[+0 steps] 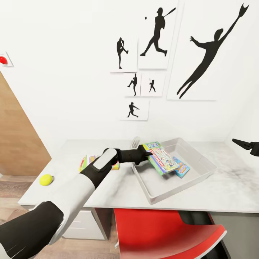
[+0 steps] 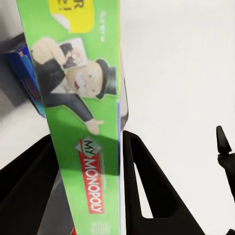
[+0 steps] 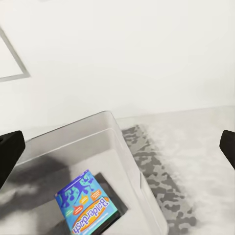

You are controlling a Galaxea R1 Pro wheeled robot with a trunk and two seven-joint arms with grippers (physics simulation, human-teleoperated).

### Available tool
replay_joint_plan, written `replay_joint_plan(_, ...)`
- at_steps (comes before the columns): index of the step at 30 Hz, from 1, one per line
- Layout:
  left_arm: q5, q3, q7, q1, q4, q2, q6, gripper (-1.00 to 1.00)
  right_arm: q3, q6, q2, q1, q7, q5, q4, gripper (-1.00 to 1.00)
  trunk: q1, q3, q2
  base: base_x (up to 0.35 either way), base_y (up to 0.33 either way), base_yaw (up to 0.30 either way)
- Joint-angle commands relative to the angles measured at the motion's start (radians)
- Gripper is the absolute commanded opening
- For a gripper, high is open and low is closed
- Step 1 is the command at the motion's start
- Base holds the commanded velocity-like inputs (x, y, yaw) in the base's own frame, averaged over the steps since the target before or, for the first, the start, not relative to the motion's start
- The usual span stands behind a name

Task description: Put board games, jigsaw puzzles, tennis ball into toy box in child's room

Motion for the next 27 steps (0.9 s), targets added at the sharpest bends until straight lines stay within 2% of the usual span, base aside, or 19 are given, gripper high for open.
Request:
replay_joint_plan(1,0.007,-0.004,-0.006,-0.016,0.007,-0.002,0.004,-1.0,-0.001,0.005,0.0,-0.002,0.006,0.003,0.0,1.0,0.0,-0.003,-0.001,0.0,0.0,0.0)
replay_joint_plan(7,0.034,-0.007,0.0,-0.083,0.018,-0.012,0.004,-1.0,-0.001,0.005,-0.002,-0.004,0.006,0.003,0.0,1.0,0.0,-0.012,-0.001,0.0,0.0,0.0)
replay_joint_plan(10,0.07,-0.007,0.048,-0.098,0.023,-0.012,-0.002,-1.0,-0.001,0.005,-0.004,-0.004,0.006,0.003,0.0,1.0,0.0,-0.017,-0.001,0.0,0.0,0.0)
replay_joint_plan(11,0.103,-0.008,0.096,-0.104,0.027,-0.012,-0.02,-1.0,-0.001,0.005,-0.005,-0.004,0.006,0.003,0.0,1.0,0.0,-0.019,-0.001,0.0,0.0,0.0)
replay_joint_plan(14,0.136,-0.008,0.146,-0.117,0.029,-0.012,-0.041,-1.0,-0.001,0.005,-0.006,-0.004,0.006,0.003,0.0,1.0,0.0,-0.023,-0.001,0.0,0.0,0.0)
replay_joint_plan(27,0.155,-0.019,0.17,-0.134,0.028,-0.012,-0.053,-1.0,-0.001,0.005,-0.007,-0.002,0.006,0.003,0.0,1.0,0.0,-0.044,-0.001,0.0,0.0,-0.011)
